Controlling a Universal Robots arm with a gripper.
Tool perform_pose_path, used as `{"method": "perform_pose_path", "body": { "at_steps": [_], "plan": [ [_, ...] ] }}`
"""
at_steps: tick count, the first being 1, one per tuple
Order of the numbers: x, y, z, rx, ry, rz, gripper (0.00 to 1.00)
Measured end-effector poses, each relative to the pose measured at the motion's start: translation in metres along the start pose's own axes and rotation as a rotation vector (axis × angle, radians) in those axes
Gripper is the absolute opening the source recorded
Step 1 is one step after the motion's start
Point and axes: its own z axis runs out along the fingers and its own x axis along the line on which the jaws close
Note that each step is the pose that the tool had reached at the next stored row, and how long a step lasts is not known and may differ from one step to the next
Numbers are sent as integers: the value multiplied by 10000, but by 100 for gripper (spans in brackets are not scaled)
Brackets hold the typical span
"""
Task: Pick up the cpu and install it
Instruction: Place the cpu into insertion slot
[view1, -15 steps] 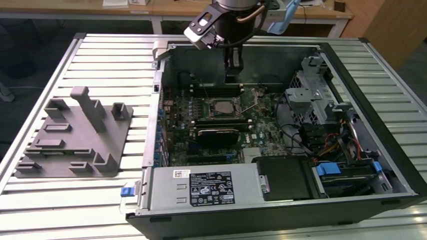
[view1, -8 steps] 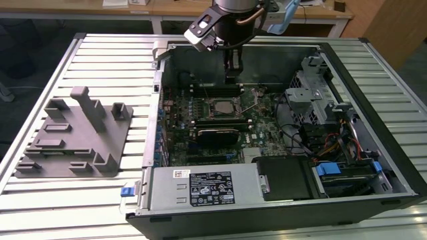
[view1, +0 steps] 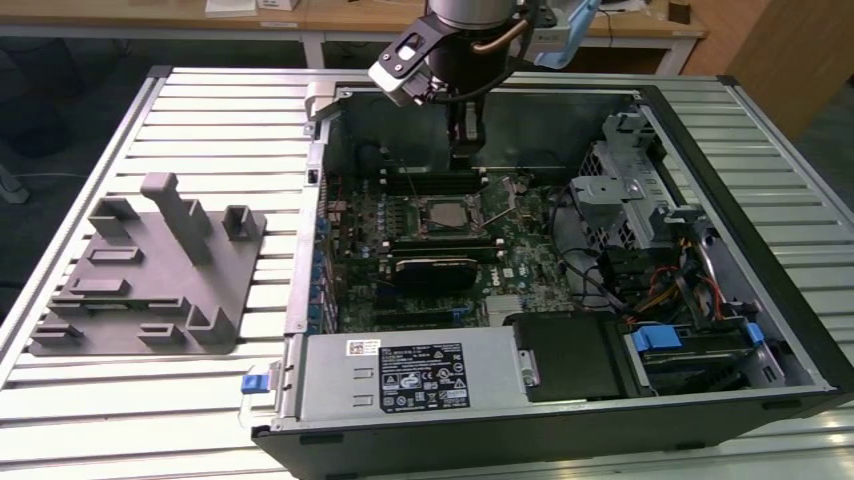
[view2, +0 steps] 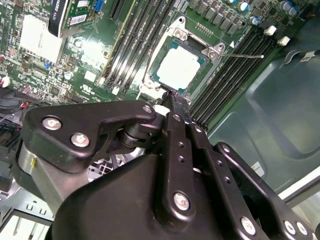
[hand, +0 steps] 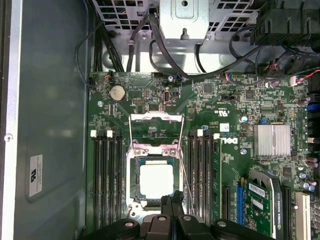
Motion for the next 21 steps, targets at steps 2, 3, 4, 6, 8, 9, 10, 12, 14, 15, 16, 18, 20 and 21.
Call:
{"method": "perform_pose_path", "body": {
  "at_steps": [2, 3, 4, 6, 8, 9, 10, 12, 14, 15, 16, 18, 20, 21],
  "plan": [
    [0, 0, 8, 0, 0, 0, 11],
    [0, 0, 11, 0, 0, 0, 11],
    [0, -1, 15, 0, 0, 0, 11],
    [0, -1, 23, 0, 0, 0, 11],
    [0, -1, 30, 0, 0, 0, 11],
    [1, -1, 34, 0, 0, 0, 11],
    [1, -1, 37, 0, 0, 0, 11],
    [1, -2, 44, 0, 0, 0, 11],
    [1, -2, 51, 0, 0, 0, 11],
    [1, -2, 54, 0, 0, 0, 11],
    [1, -2, 58, 0, 0, 0, 11],
    [1, -2, 64, 0, 1, 0, 11],
    [1, -3, 70, 0, 0, 0, 11],
    [1, -3, 74, 0, 0, 0, 11]
  ]
}}
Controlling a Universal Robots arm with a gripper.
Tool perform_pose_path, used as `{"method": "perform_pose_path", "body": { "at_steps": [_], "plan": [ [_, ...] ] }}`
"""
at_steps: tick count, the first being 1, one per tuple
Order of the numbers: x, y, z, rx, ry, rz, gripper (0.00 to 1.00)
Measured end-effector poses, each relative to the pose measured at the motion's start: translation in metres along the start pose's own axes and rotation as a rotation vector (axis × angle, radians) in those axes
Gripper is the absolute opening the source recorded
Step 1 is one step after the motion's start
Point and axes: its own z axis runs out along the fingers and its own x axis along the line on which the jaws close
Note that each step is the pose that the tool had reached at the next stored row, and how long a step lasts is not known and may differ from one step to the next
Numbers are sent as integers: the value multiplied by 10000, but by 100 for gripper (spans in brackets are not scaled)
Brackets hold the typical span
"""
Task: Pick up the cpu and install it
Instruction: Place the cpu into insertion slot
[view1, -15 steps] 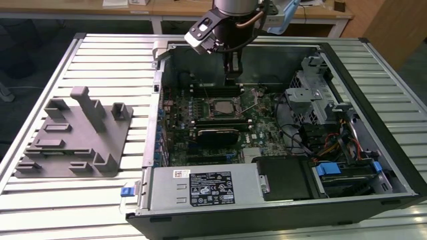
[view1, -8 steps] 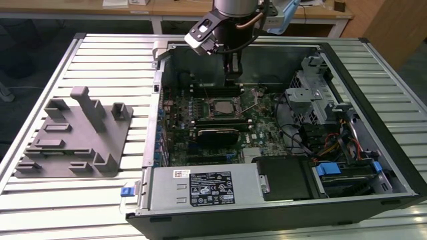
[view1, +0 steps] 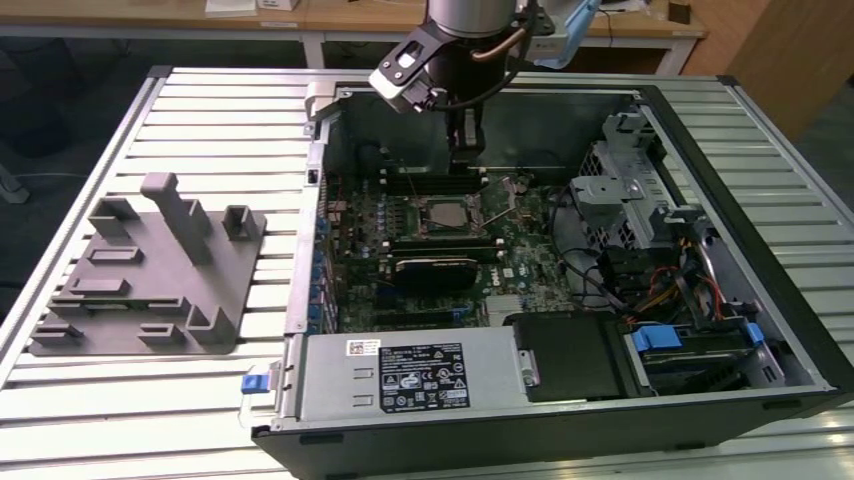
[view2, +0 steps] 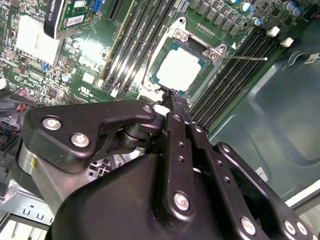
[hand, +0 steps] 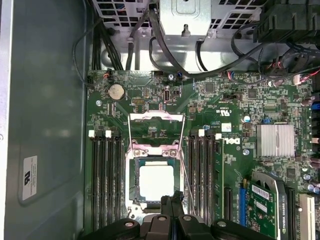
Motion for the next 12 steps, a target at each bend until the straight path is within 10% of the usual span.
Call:
{"method": "perform_pose_path", "body": {
  "at_steps": [12],
  "plan": [
    [1, -2, 52, 0, 0, 0, 11]
  ]
}}
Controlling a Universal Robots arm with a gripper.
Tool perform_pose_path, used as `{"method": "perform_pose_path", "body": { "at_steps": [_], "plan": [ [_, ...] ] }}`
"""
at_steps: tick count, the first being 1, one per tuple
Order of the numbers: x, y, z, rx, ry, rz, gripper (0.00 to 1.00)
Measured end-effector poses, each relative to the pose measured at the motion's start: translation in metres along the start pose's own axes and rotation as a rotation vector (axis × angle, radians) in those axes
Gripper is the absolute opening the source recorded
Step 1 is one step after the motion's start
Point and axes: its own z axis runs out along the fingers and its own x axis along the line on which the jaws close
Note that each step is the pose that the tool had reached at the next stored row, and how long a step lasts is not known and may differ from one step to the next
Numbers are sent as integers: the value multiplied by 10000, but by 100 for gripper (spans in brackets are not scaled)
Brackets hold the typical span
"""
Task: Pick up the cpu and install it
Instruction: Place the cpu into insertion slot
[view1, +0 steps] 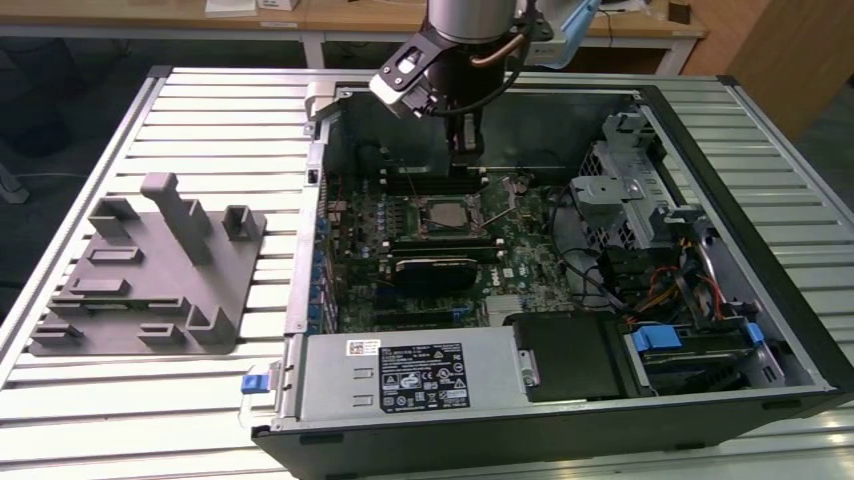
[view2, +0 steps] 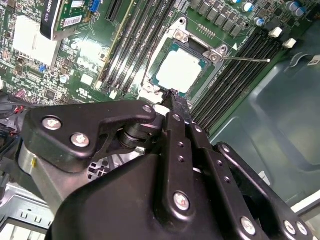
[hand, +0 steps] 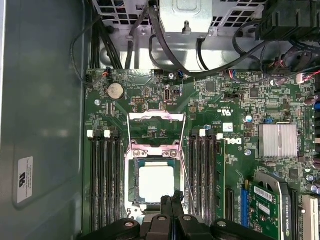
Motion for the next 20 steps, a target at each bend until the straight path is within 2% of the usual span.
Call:
{"method": "perform_pose_path", "body": {
  "at_steps": [4, 5, 20],
  "plan": [
    [0, -1, 19, 0, 0, 0, 11],
    [0, -2, 43, 0, 0, 1, 11],
    [-1, -4, 108, 0, 0, 0, 11]
  ]
}}
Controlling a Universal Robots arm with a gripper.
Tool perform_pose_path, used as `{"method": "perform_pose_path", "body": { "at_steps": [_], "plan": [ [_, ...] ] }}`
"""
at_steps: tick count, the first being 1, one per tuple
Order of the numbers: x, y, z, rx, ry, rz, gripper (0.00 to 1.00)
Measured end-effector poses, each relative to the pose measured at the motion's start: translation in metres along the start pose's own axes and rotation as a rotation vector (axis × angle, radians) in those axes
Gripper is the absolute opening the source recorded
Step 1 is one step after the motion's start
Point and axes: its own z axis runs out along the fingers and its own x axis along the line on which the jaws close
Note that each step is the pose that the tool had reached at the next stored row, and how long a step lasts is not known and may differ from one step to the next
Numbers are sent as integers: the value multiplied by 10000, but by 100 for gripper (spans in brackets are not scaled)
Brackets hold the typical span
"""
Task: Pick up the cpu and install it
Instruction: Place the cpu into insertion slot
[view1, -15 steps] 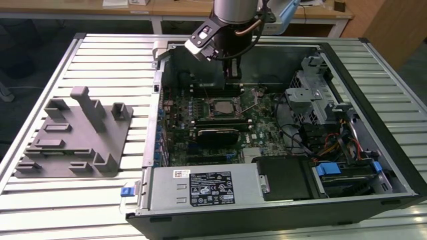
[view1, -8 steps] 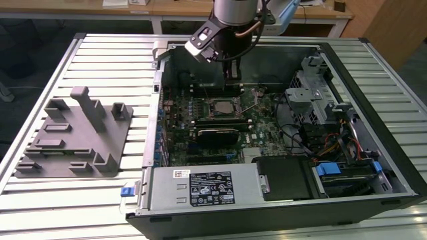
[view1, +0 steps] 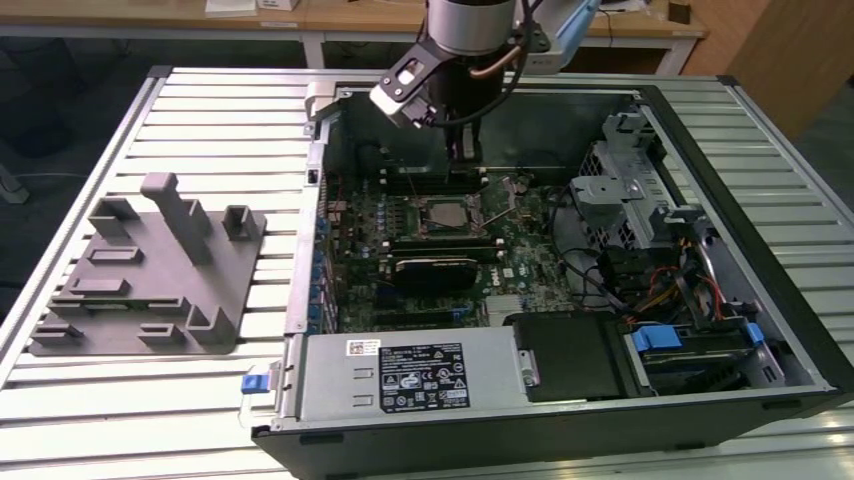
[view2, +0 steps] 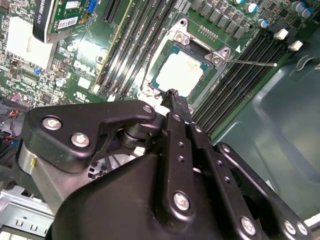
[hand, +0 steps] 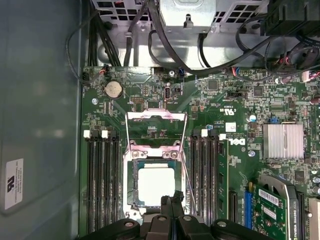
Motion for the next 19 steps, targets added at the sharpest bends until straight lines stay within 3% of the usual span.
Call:
{"method": "perform_pose_path", "body": {
  "at_steps": [19],
  "plan": [
    [-8, -5, 135, 0, 8, 0, 11]
  ]
}}
